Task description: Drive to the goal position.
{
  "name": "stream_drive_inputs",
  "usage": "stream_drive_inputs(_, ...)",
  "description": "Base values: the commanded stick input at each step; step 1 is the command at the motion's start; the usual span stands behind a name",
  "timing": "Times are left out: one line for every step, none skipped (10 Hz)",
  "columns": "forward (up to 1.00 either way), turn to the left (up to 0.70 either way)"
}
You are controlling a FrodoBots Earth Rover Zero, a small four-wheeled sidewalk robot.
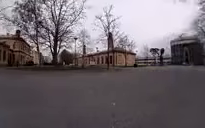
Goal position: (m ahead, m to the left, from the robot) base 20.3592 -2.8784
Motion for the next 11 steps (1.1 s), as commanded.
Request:
stream_drive_inputs(0.00, 0.00)
stream_drive_inputs(0.00, 0.00)
stream_drive_inputs(0.00, 0.00)
stream_drive_inputs(0.00, 0.00)
stream_drive_inputs(0.00, 0.00)
stream_drive_inputs(0.00, 0.00)
stream_drive_inputs(0.00, 0.00)
stream_drive_inputs(0.80, 0.00)
stream_drive_inputs(1.00, 0.00)
stream_drive_inputs(1.00, 0.00)
stream_drive_inputs(1.00, 0.00)
